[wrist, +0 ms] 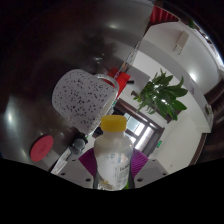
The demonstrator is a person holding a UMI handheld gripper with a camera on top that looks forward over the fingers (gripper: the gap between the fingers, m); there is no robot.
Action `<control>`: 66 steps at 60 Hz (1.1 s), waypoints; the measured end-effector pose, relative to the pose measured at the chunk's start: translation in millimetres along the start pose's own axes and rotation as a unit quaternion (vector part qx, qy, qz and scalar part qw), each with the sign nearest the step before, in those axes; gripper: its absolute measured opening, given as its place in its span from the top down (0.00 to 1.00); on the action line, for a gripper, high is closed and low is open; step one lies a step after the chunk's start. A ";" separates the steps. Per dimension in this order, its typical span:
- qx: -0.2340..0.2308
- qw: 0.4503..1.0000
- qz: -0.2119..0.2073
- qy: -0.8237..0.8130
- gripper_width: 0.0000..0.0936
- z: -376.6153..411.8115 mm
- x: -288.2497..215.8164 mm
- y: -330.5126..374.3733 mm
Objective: Pour water
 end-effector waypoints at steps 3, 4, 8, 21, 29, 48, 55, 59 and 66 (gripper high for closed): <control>-0.005 1.000 0.003 0.000 0.56 0.7 -1.1 -0.5; -0.005 1.000 0.002 -0.002 0.56 0.0 -1.5 0.2; -0.003 1.000 0.005 -0.014 0.56 -2.1 0.4 1.4; -0.036 0.966 0.009 -0.256 0.57 -2.6 25.4 8.8; -0.058 0.877 0.016 -0.478 0.54 4.1 50.0 14.7; -0.085 0.534 -0.013 -0.841 0.55 51.3 63.3 17.5; -0.088 0.473 -0.016 -0.877 0.55 72.1 57.3 19.7; -0.092 0.471 -0.017 -0.877 0.55 80.6 47.9 18.1; -0.096 0.486 -0.025 -0.868 0.55 92.8 33.7 17.2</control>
Point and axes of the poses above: the point between the fingertips, and its own axes, seen from behind it with the camera up: z to the left, x down, y backward, against the way the camera looks, the point moved 7 cm from there along y, backward, against the way the camera looks, and after that the axes turned 12 degrees about y, right-handed, at the moved point
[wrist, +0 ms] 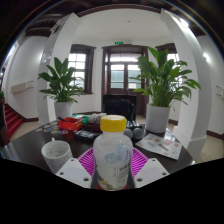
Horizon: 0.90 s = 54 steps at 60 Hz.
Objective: Pour water
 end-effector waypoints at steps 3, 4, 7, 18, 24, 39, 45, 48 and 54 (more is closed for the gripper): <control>-0.012 1.000 0.007 -0.004 0.54 4.7 9.2 -2.2; -0.012 1.000 0.006 -0.005 0.54 5.0 10.2 -1.5; -0.006 1.000 -0.006 -0.004 0.54 4.6 11.5 1.5; 0.000 1.000 -0.004 -0.008 0.47 4.7 11.6 3.3; -0.002 1.000 -0.003 -0.007 0.39 6.1 12.4 4.9; 0.022 0.998 0.032 -0.057 0.09 6.6 17.4 49.7; 0.054 0.996 0.051 -0.055 0.09 9.8 22.0 87.2; 0.077 0.994 0.062 -0.049 0.09 11.5 23.3 107.4; 0.102 0.992 0.065 -0.045 0.09 22.1 18.5 138.1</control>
Point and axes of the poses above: the point between the fingertips, and its own axes, seen from behind it with the camera up: z to the left, x down, y backward, against the way the camera looks, the point moved 7 cm from there along y, backward, against the way the camera looks, and after that the axes turned 12 degrees about y, right-handed, at the moved point
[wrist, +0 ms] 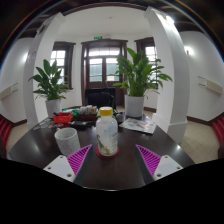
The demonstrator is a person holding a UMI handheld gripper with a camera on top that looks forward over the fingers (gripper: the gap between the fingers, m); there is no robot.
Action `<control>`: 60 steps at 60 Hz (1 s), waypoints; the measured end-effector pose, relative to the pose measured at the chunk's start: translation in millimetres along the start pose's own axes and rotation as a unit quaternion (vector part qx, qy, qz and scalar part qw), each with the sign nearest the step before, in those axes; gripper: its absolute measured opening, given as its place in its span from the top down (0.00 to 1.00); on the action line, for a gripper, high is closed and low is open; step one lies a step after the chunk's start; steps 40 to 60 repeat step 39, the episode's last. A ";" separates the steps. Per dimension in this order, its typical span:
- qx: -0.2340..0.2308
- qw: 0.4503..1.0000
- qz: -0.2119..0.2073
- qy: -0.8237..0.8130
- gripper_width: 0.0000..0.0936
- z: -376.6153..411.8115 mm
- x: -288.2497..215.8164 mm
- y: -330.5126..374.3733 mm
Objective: Pour water
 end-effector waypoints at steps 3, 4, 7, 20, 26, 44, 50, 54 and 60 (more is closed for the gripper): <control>0.000 1.000 -0.001 0.000 0.09 1.1 -3.8 13.0; -0.001 1.000 -0.001 0.000 0.09 2.8 -5.3 16.7; -0.005 1.000 -0.009 -0.002 0.08 5.1 -13.0 26.8; 0.015 0.999 -0.036 0.002 0.09 4.8 -39.4 59.4; 0.013 0.999 -0.041 0.000 0.09 7.8 -46.0 67.9; 0.018 0.998 -0.056 -0.007 0.09 12.2 -50.8 72.5; 0.018 0.998 -0.056 -0.007 0.09 12.2 -50.8 72.5; 0.018 0.998 -0.056 -0.007 0.09 12.2 -50.8 72.5; 0.018 0.998 -0.056 -0.007 0.09 12.2 -50.8 72.5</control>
Point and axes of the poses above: the point between the fingertips, and its own axes, seen from behind it with the camera up: z to the left, x down, y backward, against the way the camera looks, the point moved 7 cm from there along y, backward, against the way the camera looks, and after that the axes turned 12 degrees about y, right-handed, at the moved point
